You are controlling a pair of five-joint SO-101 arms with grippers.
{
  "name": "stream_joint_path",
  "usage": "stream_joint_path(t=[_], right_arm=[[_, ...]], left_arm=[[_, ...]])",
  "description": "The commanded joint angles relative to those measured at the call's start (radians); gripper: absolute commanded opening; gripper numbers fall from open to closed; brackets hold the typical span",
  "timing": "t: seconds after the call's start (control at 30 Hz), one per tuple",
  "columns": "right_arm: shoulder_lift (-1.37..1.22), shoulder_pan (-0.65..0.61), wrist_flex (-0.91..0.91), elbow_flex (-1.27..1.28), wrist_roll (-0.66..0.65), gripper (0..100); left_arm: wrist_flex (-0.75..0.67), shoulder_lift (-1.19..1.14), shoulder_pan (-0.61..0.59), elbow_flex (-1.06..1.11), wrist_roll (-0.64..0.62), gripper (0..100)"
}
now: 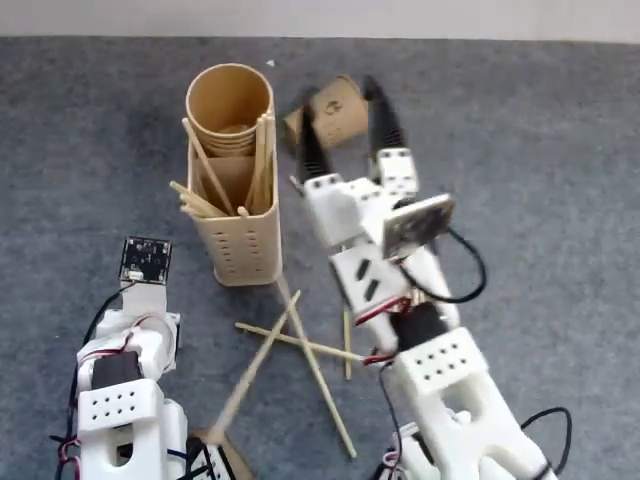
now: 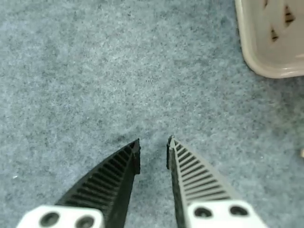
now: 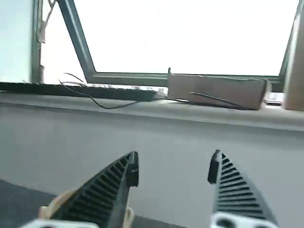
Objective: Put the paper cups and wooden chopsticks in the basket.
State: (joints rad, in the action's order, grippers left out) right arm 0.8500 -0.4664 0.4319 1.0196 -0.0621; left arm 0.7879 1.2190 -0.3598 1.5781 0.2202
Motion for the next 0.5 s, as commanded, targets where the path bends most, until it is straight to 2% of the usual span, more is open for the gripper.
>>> stream_joint_path(t=[0.0, 0.2, 0.33, 0.47], right_arm=[[0.041, 0.16, -0.14, 0.005, -0.014, 22.0], [0.042, 0.277, -0.406, 0.265, -0.023, 12.7], [0.038, 0.344, -0.634, 0.239, -0.104, 5.2], [-0.018, 0.341, -0.94, 0.168, -0.155, 4.9]], left_arm=[[-0.017, 0.012, 0.01, -0.004, 0.0, 13], [-0.015, 0.012, 0.004, -0.015, -0.005, 13], [-0.006, 0.012, -0.044, -0.062, -0.002, 13], [0.166, 0.007, -0.174, -0.236, -0.005, 13]])
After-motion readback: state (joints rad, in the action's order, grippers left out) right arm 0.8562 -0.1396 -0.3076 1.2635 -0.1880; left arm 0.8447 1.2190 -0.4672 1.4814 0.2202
